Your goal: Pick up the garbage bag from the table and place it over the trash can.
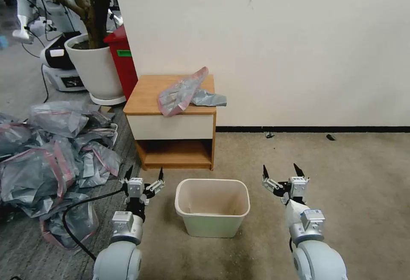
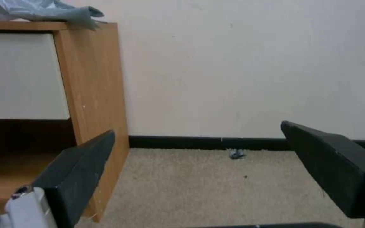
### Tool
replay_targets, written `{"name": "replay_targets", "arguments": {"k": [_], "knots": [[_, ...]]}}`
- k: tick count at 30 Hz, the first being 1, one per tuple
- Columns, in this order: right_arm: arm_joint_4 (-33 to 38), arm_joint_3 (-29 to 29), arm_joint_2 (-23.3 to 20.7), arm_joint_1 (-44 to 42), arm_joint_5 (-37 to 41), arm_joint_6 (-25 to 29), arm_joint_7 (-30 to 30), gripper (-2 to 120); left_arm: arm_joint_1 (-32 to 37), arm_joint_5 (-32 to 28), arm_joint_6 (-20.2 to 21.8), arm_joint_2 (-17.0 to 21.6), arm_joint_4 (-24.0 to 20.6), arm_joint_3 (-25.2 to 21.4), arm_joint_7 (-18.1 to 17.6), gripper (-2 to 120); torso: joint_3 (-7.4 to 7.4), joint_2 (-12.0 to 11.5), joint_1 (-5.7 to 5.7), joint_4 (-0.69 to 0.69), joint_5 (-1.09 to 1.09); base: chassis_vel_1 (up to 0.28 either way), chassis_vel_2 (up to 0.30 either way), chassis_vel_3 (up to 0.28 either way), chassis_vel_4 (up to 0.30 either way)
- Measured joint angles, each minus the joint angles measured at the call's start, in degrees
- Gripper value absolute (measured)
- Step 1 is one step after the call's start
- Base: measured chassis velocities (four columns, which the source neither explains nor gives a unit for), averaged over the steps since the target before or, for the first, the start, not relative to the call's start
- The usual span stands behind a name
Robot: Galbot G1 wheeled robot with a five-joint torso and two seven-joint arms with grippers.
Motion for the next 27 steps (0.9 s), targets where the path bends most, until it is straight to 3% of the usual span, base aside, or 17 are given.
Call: {"name": "replay_targets", "arguments": {"k": [27], "knots": [[0.0,0.0,0.0,0.0,0.0,0.0,0.0,100,0.0,0.0,0.0,0.0,0.0,0.0,0.0,100,0.0,0.0,0.0,0.0,0.0,0.0,0.0,0.0,0.0]]}}
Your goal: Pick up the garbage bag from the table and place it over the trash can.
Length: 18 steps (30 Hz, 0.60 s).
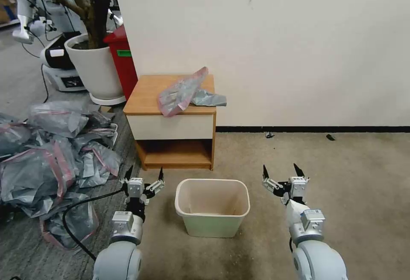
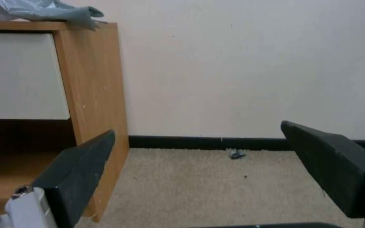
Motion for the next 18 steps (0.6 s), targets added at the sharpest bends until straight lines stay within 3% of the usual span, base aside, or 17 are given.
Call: {"name": "replay_targets", "arguments": {"k": [18], "knots": [[0.0,0.0,0.0,0.0,0.0,0.0,0.0,100,0.0,0.0,0.0,0.0,0.0,0.0,0.0,100,0.0,0.0,0.0,0.0,0.0,0.0,0.0,0.0,0.0]]}}
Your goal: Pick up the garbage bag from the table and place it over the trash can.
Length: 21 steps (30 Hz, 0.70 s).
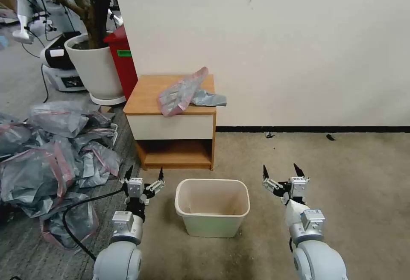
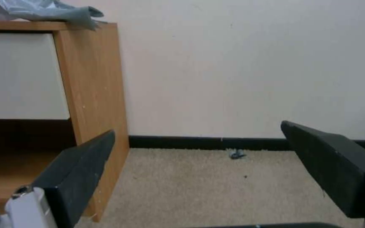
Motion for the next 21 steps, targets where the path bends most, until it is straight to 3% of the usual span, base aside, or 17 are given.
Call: {"name": "replay_targets", "arguments": {"k": [5,10,11,17,19,21], "knots": [[0.1,0.02,0.0,-0.01,0.05,-0.18,0.0,100,0.1,-0.13,0.28,0.02,-0.31,-0.06,0.0,100,0.0,0.0,0.0,0.0,0.0,0.0,0.0,0.0,0.0],[6.87,1.85,0.8,-0.68,3.02,-5.76,1.16,100,2.89,-6.04,7.7,0.92,-8.89,-2.76,0.0,100,0.0,0.0,0.0,0.01,-0.01,0.0,0.0,0.0,0.0],[6.87,1.85,0.8,-0.68,3.02,-5.76,1.16,100,2.89,-6.04,7.7,0.92,-8.89,-2.76,0.0,100,0.0,0.0,0.0,0.01,-0.01,0.0,0.0,0.0,0.0],[18.71,5.06,2.26,-1.94,8.37,-15.61,3.33,100,6.65,-14.13,17.61,2.22,-20.52,-6.36,0.04,100,0.0,0.0,0.0,0.02,0.0,0.0,0.0,0.0,0.0],[20.19,5.46,2.44,-2.07,9.16,-16.65,3.59,100,6.73,-15.22,16.87,2.83,-20.89,-6.05,0.46,100,-0.01,0.0,0.0,0.04,0.03,0.0,0.0,0.0,0.0],[20.38,5.21,2.0,-1.63,11.46,-15.09,3.11,100,6.52,-16.9,14.89,4.85,-19.73,-4.42,1.38,100,-0.01,0.01,0.0,-0.03,-0.04,0.0,0.0,0.0,0.0]]}}
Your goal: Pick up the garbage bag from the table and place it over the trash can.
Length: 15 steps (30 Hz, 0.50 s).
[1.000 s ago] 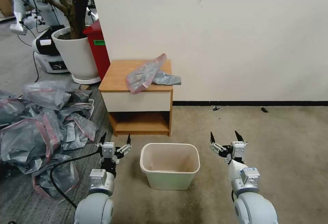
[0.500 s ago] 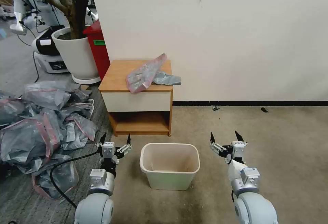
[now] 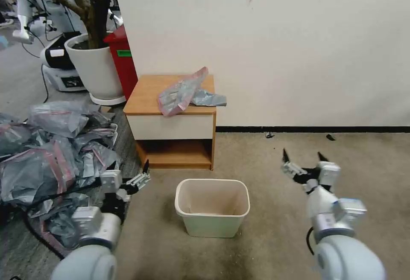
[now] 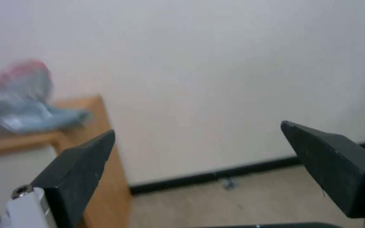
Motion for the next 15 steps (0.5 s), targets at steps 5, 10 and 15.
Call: {"name": "replay_targets", "arguments": {"k": [5,10,15], "knots": [[-3.24,-1.3,-0.91,1.16,2.8,5.16,-0.81,100,-0.29,-1.77,-2.24,2.15,2.11,1.16,0.3,100,0.01,0.0,0.0,0.04,0.02,0.0,0.0,0.0,0.0],[-5.21,-2.29,-2.05,2.27,4.6,7.79,-0.97,100,-0.33,-1.75,-5.27,2.78,4.1,1.69,0.23,100,0.01,0.0,0.0,0.03,0.04,0.0,0.0,0.0,0.0],[-7.89,-4.11,-3.09,4.43,6.74,9.28,-0.5,100,-0.37,-1.64,-6.57,2.97,5.44,1.7,0.14,100,0.01,0.0,0.0,0.03,0.04,0.0,0.0,0.0,0.0]]}}
